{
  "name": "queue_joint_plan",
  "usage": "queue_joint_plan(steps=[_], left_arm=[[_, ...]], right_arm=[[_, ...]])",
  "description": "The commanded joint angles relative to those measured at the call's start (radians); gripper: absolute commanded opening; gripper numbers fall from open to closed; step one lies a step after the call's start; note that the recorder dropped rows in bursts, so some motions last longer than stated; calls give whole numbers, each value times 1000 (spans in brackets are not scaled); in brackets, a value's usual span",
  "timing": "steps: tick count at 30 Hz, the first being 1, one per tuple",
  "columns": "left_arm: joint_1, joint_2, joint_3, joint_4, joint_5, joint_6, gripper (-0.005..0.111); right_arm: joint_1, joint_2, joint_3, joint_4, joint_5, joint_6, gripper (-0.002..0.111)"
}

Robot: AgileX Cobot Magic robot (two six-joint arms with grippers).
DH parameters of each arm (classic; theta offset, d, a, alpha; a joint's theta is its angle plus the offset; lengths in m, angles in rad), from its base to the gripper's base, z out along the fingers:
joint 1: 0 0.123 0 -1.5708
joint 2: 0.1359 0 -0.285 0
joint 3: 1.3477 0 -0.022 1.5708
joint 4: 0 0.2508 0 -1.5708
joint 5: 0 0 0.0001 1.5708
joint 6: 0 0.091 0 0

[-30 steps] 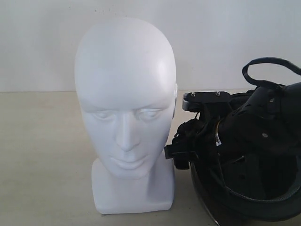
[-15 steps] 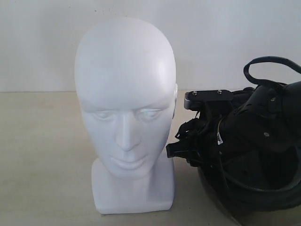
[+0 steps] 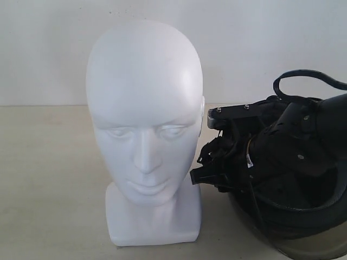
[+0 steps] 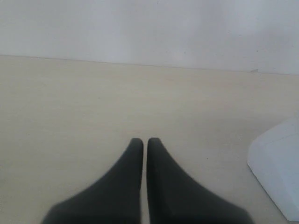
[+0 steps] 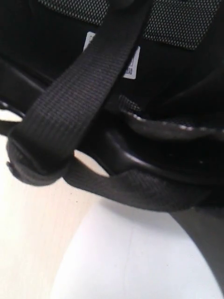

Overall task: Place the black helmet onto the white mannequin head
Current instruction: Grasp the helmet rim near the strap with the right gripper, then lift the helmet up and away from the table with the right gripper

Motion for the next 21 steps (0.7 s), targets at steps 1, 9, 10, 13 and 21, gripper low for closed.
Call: queue_joint_plan(steps=[1, 9, 10, 13, 21], left_arm=[[2, -4, 4, -9, -1, 2, 4], [2, -4, 4, -9, -1, 2, 4], [2, -4, 4, -9, -1, 2, 4], [2, -4, 4, -9, -1, 2, 4], [2, -4, 4, -9, -1, 2, 4]], right_arm=[[-6, 15, 5, 11, 64, 13, 9], [-6, -44, 5, 13, 97, 38, 0], [-6, -65, 5, 16, 92, 47, 0], [-6, -126, 5, 31, 76, 75, 0], [-49, -312, 5, 54, 47, 164, 0]])
